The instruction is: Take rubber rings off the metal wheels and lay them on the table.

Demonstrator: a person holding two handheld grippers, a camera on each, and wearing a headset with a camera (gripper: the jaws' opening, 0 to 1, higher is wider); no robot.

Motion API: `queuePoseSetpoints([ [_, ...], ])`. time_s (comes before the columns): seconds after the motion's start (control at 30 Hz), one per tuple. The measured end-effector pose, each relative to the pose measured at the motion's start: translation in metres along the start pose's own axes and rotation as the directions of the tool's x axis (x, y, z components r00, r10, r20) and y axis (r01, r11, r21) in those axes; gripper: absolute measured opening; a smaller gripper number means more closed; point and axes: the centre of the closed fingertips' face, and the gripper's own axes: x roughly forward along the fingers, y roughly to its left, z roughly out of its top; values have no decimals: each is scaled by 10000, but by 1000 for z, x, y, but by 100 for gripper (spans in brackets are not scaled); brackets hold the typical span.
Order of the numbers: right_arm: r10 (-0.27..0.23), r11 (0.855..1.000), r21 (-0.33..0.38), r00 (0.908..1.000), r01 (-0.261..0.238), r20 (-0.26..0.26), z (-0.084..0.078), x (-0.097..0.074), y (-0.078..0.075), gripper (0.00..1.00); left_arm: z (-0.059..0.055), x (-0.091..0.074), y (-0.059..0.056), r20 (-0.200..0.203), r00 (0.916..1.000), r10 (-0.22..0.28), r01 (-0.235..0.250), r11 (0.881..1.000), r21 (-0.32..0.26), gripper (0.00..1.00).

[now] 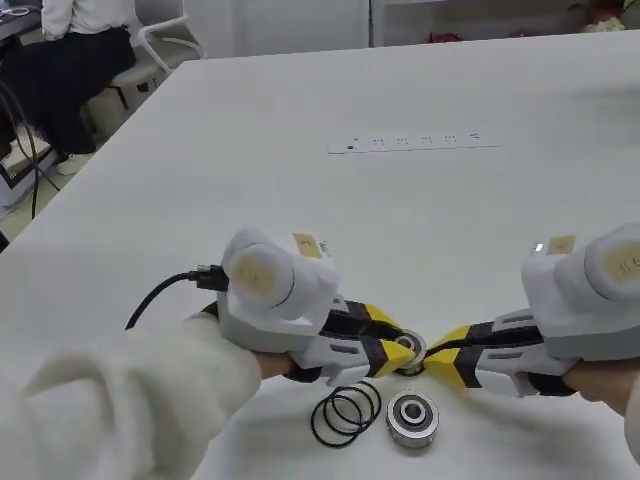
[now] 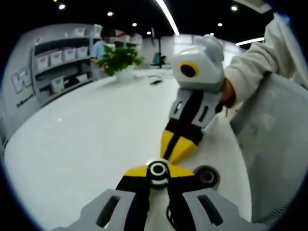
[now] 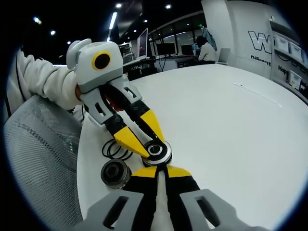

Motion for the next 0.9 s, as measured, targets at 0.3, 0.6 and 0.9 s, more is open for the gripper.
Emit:
queuePoseSetpoints([
  [0.3,-215,9982,552,9998,215,6,0,-3,-4,0,-1,-1,-5,-25,10000,16,-16,9999,164,14],
  [0.6,-275,9853,1701,9982,181,532,8,-7,-9,0,-1,-1,-4,-14,10000,79,-78,9992,390,14],
  [0.9,-242,9670,2549,9965,31,796,16,-7,-3,0,-2,1,-3,-37,9999,129,-127,9980,621,14],
])
